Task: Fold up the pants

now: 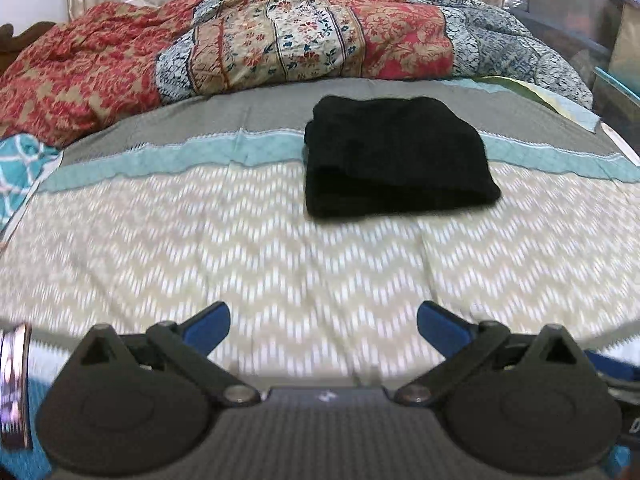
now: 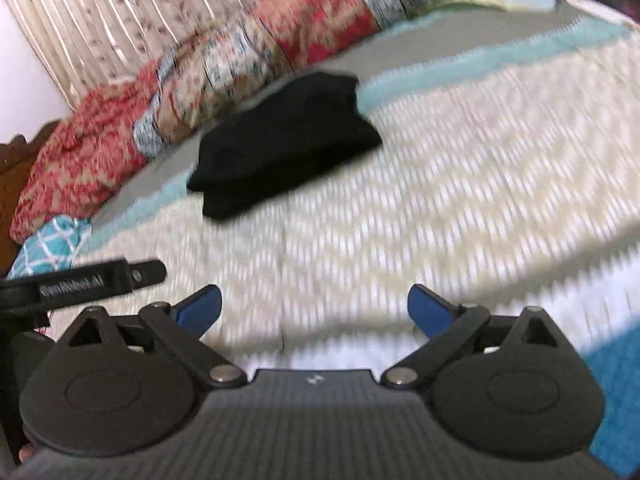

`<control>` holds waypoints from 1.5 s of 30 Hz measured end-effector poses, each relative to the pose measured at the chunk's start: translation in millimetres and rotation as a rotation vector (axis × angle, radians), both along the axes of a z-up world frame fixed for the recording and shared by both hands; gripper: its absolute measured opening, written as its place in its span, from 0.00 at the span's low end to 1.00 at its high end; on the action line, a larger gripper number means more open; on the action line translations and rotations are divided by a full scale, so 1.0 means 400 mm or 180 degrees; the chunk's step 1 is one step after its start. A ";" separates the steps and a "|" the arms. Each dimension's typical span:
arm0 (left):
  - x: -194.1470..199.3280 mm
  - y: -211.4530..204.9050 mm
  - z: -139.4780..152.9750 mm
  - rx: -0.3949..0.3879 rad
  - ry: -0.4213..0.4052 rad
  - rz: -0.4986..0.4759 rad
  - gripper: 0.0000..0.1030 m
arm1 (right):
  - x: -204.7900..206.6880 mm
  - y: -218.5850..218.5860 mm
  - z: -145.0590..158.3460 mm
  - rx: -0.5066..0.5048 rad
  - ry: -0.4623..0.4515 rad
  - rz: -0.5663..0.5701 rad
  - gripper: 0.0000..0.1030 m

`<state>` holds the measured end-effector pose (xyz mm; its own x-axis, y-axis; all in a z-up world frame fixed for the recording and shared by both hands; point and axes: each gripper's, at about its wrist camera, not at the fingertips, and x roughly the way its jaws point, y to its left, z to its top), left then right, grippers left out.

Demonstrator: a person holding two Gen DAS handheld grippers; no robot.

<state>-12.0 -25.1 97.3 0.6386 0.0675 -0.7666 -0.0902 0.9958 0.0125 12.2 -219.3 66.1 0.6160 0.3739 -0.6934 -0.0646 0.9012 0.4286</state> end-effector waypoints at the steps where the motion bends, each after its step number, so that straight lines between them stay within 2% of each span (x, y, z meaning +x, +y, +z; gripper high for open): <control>1: -0.019 -0.006 0.002 0.0018 0.0022 0.0001 1.00 | -0.022 -0.003 -0.002 0.0030 0.0062 -0.0018 0.98; 6: -0.098 -0.038 0.000 0.0097 0.0067 -0.0096 1.00 | -0.107 0.007 0.003 -0.0046 0.0124 0.0048 0.98; 11: -0.160 -0.061 -0.007 0.0191 0.0088 -0.0061 1.00 | -0.172 0.013 0.011 -0.0138 0.0097 0.0138 1.00; 19: -0.219 -0.064 -0.010 0.0253 0.0126 -0.0044 1.00 | -0.257 0.027 0.013 -0.0159 0.0109 0.0145 1.00; 28: -0.248 -0.044 0.010 0.0115 0.0156 0.0053 1.00 | -0.290 0.063 0.037 -0.0189 0.0044 0.0238 1.00; 41: -0.255 -0.064 0.009 0.0125 0.0184 0.0018 1.00 | -0.312 0.037 0.044 -0.0296 -0.0014 -0.0188 1.00; 45: -0.255 -0.061 0.008 0.0102 0.0192 0.0045 1.00 | -0.310 0.037 0.037 -0.0285 0.0040 -0.0195 1.00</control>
<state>-114.1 -49.6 100.5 0.5900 0.1014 -0.8010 -0.1023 0.9935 0.0504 -111.7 -204.7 81.0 0.6268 0.2720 -0.7301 -0.0034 0.9380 0.3465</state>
